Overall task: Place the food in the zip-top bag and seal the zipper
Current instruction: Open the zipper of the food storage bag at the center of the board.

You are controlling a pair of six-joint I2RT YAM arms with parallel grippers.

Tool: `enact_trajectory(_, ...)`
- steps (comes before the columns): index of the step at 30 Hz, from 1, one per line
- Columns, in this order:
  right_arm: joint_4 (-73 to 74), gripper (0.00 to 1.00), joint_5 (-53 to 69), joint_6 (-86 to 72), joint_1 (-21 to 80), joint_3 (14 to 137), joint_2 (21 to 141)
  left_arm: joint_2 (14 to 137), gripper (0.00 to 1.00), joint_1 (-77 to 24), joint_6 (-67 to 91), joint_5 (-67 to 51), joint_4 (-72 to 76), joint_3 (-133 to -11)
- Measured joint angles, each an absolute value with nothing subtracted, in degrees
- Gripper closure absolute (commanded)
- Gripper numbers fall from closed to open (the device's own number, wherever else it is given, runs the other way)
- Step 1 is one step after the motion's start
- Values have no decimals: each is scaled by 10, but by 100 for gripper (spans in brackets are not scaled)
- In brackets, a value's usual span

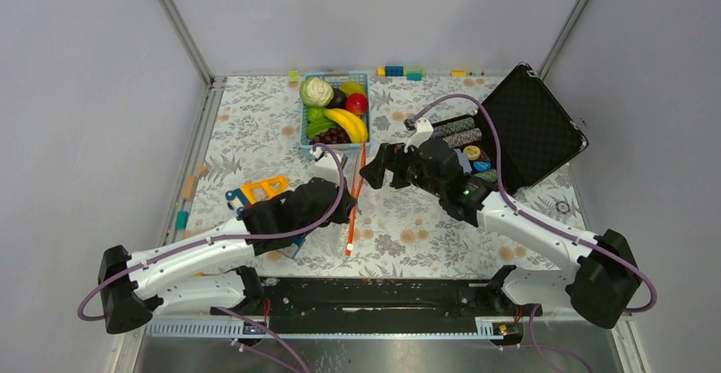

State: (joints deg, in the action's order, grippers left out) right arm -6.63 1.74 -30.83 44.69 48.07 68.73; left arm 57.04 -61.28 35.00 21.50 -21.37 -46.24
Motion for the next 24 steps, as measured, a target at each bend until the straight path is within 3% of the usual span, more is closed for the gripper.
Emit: enact_trajectory(24, -25, 0, -108, -320, 521, 549, 767, 581, 100, -613, 357, 203, -213, -462)
